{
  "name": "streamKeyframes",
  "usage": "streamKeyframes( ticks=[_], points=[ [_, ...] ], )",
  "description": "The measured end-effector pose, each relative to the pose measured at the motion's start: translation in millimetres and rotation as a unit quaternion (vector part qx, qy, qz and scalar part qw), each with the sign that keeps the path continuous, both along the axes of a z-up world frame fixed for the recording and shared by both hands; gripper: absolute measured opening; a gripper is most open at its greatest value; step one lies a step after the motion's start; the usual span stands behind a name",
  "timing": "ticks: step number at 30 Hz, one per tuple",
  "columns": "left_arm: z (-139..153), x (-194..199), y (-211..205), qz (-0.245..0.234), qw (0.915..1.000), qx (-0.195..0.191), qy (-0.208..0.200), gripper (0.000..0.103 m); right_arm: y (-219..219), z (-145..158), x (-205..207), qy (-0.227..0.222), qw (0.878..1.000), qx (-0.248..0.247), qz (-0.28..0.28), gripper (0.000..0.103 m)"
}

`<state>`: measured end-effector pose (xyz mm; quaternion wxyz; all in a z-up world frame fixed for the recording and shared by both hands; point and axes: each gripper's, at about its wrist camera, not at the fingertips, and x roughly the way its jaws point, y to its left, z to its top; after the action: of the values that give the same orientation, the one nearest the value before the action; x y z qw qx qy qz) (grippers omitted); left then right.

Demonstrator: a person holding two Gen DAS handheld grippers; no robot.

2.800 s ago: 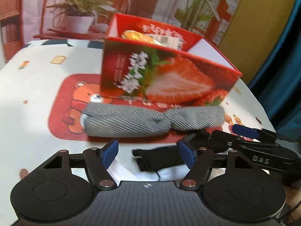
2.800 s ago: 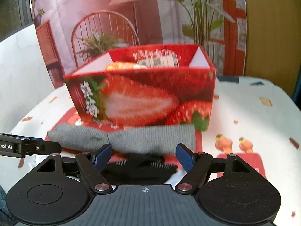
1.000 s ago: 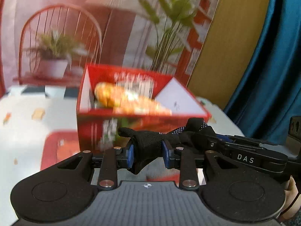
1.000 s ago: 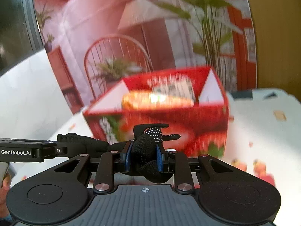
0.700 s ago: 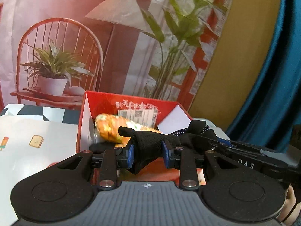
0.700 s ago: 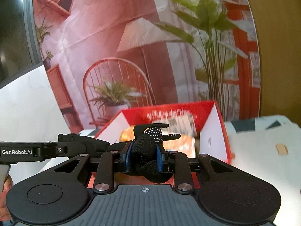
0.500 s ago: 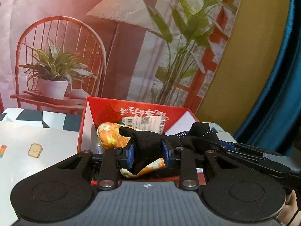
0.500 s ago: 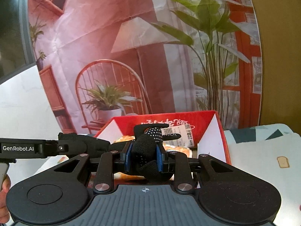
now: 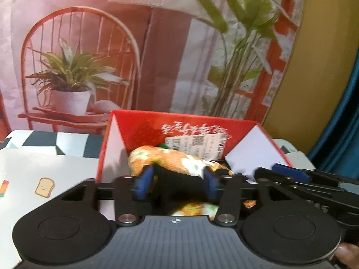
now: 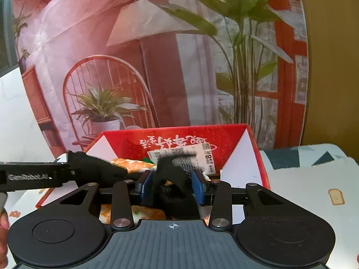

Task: Organize soft objects
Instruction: 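Lift the black glove with both grippers and lower it into the box, then open both grippers and move them to the white cloth on the mat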

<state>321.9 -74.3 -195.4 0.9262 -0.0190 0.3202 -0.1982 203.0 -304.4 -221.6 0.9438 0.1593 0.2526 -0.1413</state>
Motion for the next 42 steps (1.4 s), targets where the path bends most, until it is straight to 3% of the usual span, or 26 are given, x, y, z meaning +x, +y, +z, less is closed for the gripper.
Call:
streamKeyframes(
  ticks=[8,20,33,42],
  points=[
    [-1,-10,28,0.024,0.9996,0.001,0.014,0.064,5,3,-26,-0.007,1.0,-0.008,-0.005,0.044],
    [5,-102,75,0.035,0.999,-0.008,0.025,0.07,44,18,-86,-0.04,0.999,-0.016,0.012,0.047],
    [-54,-182,88,0.041,0.9951,-0.012,0.089,0.07,78,-28,-157,0.006,1.0,0.025,-0.002,0.047],
    [-83,-208,95,0.069,0.992,-0.02,0.104,0.07,92,-56,-208,0.045,0.999,-0.001,-0.027,0.047]
  ],
)
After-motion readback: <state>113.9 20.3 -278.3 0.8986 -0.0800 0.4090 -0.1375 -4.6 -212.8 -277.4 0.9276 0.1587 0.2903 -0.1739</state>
